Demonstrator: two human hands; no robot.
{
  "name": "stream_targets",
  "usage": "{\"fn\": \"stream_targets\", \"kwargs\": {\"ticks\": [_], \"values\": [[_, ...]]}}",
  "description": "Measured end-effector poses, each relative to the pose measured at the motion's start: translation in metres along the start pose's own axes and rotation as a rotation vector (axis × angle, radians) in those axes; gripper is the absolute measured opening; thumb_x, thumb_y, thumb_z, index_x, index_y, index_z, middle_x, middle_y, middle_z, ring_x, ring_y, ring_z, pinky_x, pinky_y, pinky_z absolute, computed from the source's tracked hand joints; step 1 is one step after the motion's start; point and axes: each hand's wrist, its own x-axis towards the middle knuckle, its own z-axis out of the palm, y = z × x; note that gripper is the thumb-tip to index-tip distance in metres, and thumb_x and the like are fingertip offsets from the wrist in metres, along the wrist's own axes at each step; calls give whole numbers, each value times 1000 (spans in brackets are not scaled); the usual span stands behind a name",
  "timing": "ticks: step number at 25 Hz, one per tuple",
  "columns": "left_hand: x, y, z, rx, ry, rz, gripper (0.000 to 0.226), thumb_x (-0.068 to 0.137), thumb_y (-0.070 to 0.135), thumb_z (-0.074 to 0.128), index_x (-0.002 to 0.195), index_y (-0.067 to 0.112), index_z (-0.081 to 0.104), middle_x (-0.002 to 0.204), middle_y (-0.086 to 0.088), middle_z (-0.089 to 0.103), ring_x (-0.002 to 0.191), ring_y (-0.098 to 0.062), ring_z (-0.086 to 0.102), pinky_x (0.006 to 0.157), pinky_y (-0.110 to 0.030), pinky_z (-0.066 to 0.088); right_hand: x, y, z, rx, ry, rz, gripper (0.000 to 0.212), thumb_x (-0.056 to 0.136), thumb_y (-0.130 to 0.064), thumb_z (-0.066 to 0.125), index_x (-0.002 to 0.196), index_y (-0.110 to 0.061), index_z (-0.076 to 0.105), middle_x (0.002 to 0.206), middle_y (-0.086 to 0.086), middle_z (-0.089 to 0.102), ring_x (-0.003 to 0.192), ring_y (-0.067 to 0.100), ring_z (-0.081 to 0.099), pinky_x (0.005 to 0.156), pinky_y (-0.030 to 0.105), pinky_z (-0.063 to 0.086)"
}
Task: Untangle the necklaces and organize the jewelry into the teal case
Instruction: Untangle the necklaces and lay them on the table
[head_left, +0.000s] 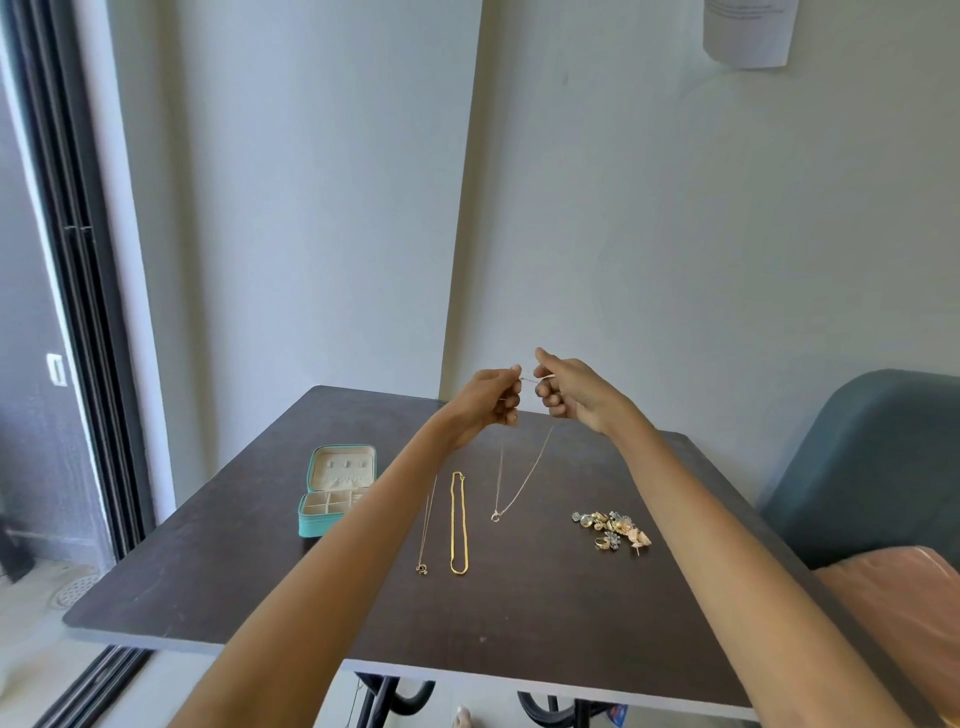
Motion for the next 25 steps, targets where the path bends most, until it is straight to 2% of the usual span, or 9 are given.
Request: {"fn": "stream_targets", "kwargs": {"ticks": [5, 10, 13, 17, 22, 25], "values": [[-2, -10, 2, -177, 88, 28, 36, 100, 31, 42, 69, 14, 48, 59, -1, 48, 51, -15, 47, 62, -27, 47, -1, 16, -15, 223, 48, 47, 21, 97, -29, 49, 87, -11, 50, 54, -2, 44, 39, 7, 37, 36, 17, 30], [-5, -8, -1, -184, 107, 29, 38, 100, 34, 41, 68, 14, 49, 60, -2, 55, 54, -17, 48, 63, -28, 48, -7, 24, -25, 21, -89, 26, 35, 95, -39, 52, 102, -9, 68, 57, -6, 46, 49, 6, 36, 45, 16, 36], [-8, -3, -2, -213, 92, -12, 45, 101, 41, 33, 70, 13, 49, 60, -3, 52, 54, -18, 49, 64, -30, 47, -12, 24, -22, -2, -133, 42, 34, 90, -44, 58, 89, -10, 65, 59, -5, 48, 50, 7, 42, 47, 17, 41], [-11, -5, -6, -268, 35, -68, 54, 99, 51, 25, 71, 12, 50, 54, -1, 48, 53, -17, 49, 64, -31, 45, -16, 28, -21, 218, -170, 57, 33, 91, -42, 57, 69, -18, 52, 60, -2, 52, 51, 10, 50, 49, 21, 48], [-21, -8, -10, -202, -7, -92, 34, 99, 29, 40, 69, 15, 47, 59, -1, 50, 52, -14, 48, 61, -26, 43, -25, 41, -23, 436, -181, 36, 38, 92, -38, 55, 59, -21, 46, 58, -3, 53, 52, 10, 54, 52, 22, 53], [-30, -12, -8, -197, -42, -70, 33, 99, 26, 42, 68, 15, 49, 61, 0, 54, 56, -15, 49, 63, -26, 46, -36, 46, -21, 498, -224, 7, 38, 90, -39, 56, 59, -21, 43, 56, -4, 49, 51, 9, 53, 47, 20, 51]]}}
